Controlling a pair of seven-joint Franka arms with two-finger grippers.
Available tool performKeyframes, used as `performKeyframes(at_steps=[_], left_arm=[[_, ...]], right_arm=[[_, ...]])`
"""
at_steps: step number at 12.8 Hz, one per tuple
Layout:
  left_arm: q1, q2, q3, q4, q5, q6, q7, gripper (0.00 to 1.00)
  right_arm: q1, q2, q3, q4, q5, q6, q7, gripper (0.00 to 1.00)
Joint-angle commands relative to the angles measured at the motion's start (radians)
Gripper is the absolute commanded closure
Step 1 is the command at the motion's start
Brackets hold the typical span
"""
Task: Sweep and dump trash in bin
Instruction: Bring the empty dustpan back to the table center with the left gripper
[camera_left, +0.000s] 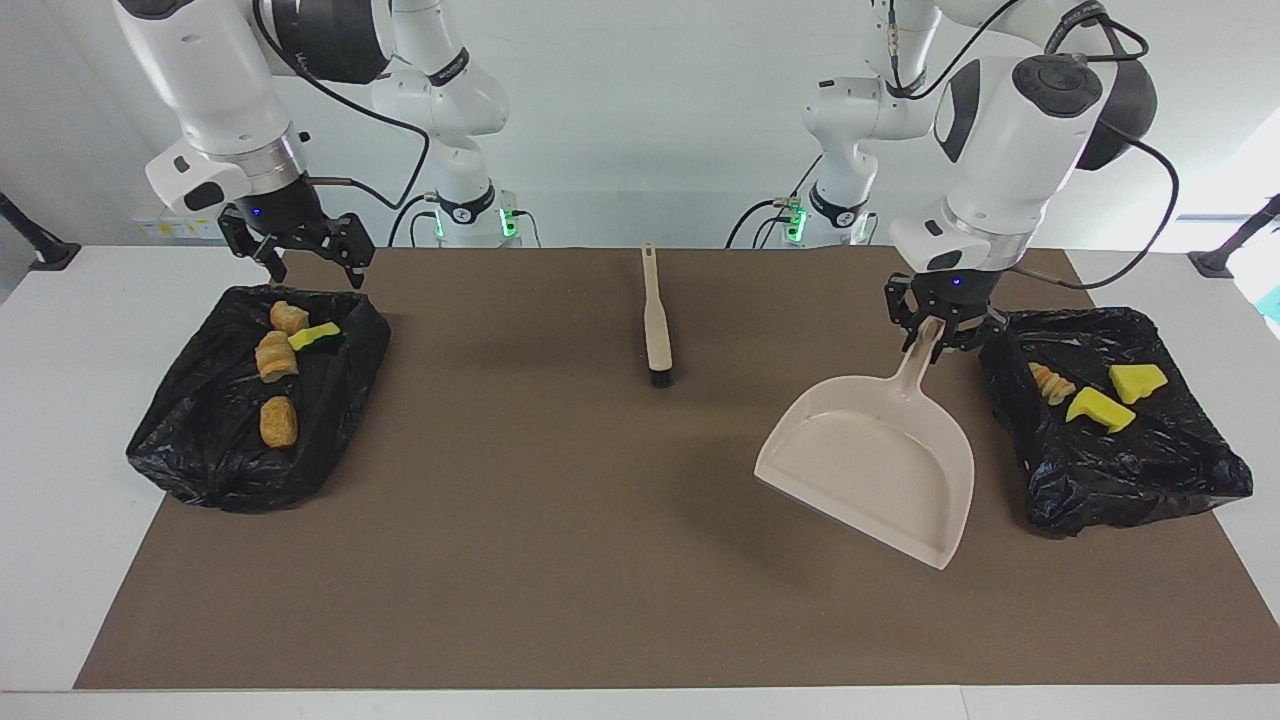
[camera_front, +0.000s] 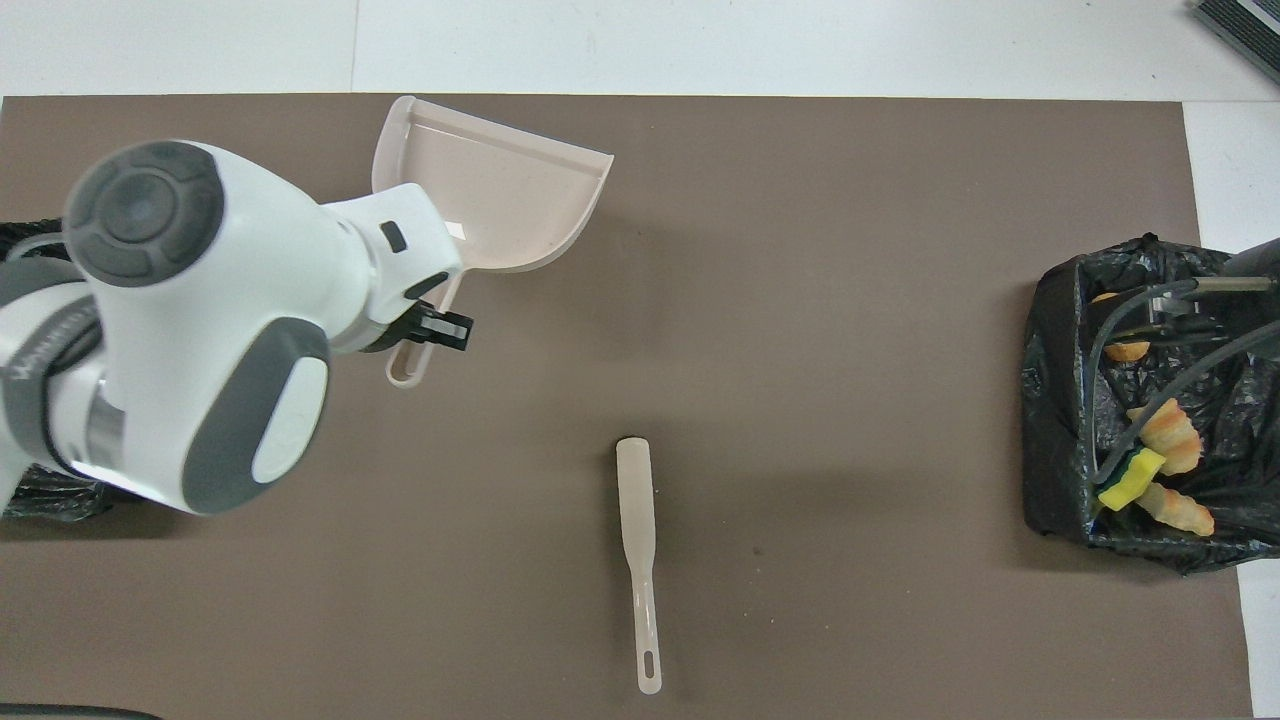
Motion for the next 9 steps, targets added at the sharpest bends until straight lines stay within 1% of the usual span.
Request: performKeyframes(at_steps=[1,2,3,5,6,7,9], left_arm=[[-0.126,0.079,0.021,-0.025,-0.016,0.12,-0.206,1.0],[-0.164,0.111,0.021,-0.025,-0.016,0.177,-0.269,1.0],[-0.193,0.145,0.021,-0.018,-0.016,0.205,-0.306,1.0],[-0.227,0.183,0.021,-0.017,-0.016,0.247,-0.363,1.0],[-0.241,0.213,0.021,-0.014,-0.015,0.292,-0.413,1.0],[-0.258,0.269,0.021,0.007,-0.002,0.341,-0.462,1.0],[-0.269,0.355,0.023,0.079,-0.002,0.359,-0.469,1.0]], right_arm=[[-0.006,-0.028,0.0,-0.033,0.017,0.012,0.005,0.0],[-0.004,-0.025,0.003,-0.027,0.006,0.012,-0.001,0.0],[-0.004,-0.023,0.004,-0.024,0.006,0.012,-0.001,0.0],[-0.006,-0.022,0.004,-0.024,0.02,0.01,-0.006,0.0],[-0.006,-0.022,0.004,-0.022,0.02,0.01,-0.005,0.0],[-0.006,-0.022,0.004,-0.022,0.02,0.01,-0.005,0.0],[-0.006,-0.022,0.004,-0.022,0.02,0.009,-0.003,0.0]])
